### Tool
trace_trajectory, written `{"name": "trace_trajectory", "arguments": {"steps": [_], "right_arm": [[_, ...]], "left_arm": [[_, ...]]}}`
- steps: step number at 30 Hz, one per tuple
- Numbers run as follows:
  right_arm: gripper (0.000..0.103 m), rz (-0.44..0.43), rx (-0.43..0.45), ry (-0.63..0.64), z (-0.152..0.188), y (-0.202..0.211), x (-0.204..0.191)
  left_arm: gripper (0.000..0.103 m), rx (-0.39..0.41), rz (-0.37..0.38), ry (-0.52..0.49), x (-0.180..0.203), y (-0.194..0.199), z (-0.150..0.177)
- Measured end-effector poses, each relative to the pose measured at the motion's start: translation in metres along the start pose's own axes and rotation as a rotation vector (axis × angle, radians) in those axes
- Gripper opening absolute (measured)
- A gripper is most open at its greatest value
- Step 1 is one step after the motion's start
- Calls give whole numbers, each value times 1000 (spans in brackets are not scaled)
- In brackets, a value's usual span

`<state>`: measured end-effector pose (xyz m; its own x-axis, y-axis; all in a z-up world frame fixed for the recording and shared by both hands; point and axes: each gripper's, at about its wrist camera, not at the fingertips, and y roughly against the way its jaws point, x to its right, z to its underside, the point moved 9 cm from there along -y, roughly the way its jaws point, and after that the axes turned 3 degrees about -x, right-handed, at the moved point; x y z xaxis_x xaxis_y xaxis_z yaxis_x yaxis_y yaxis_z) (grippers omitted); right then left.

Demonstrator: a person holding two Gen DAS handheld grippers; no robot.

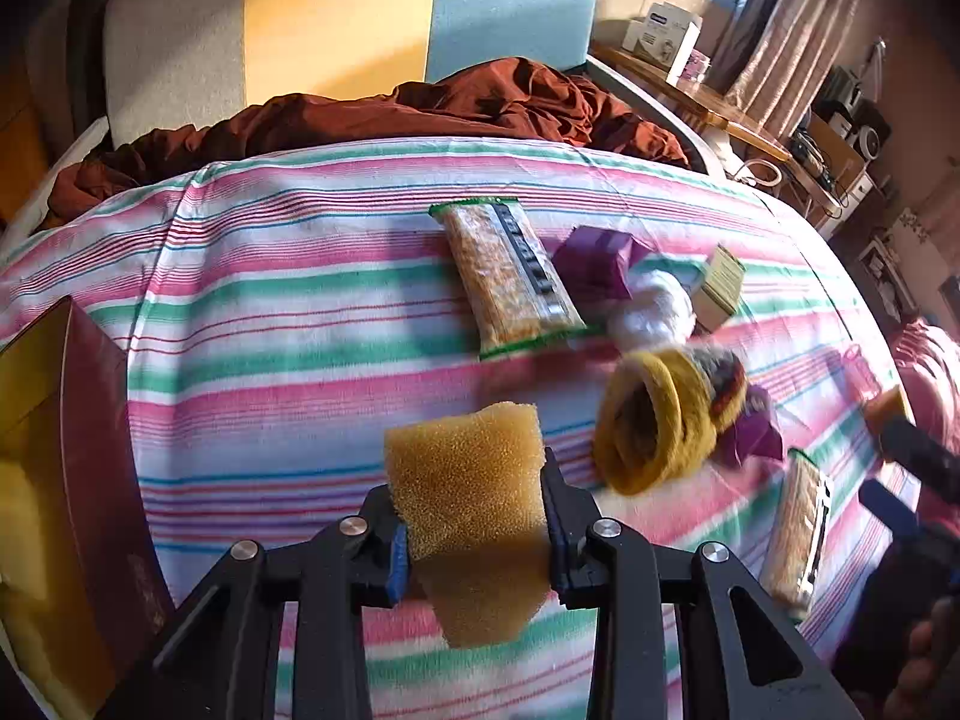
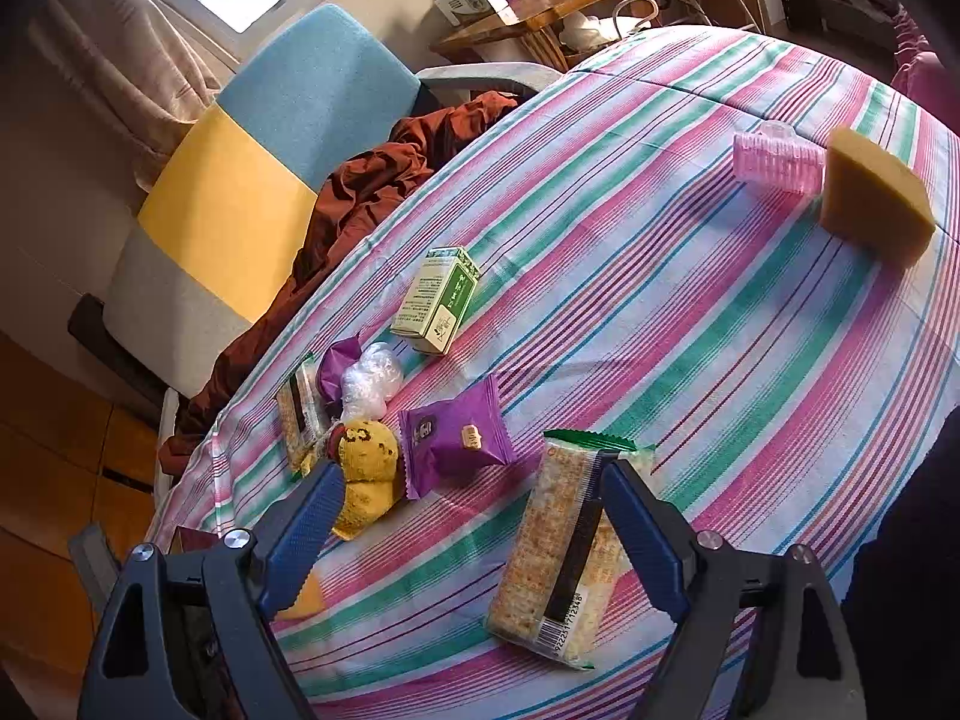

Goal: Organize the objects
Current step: 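Lift the yellow sponge with the left gripper while the right grasps the cracker pack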

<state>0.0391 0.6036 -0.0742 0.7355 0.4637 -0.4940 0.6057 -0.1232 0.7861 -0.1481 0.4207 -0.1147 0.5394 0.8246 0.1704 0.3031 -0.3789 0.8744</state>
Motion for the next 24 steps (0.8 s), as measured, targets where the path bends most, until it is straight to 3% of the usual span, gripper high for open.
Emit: {"name": "trace_trajectory", "arguments": {"steps": [5, 11, 14, 24], "right_arm": [[89, 43, -15, -14, 0, -4, 7], [89, 206, -91, 14, 10, -22, 20], [89, 263, -142, 46, 15, -33, 23], [89, 419, -255, 177, 30, -60, 28]], "left_arm": [[35, 53, -7, -106, 14, 22, 41], [33, 29, 4, -190, 23, 20, 89], [32, 64, 13, -238, 31, 23, 97], [32, 95, 41, -257, 30, 34, 113]]}}
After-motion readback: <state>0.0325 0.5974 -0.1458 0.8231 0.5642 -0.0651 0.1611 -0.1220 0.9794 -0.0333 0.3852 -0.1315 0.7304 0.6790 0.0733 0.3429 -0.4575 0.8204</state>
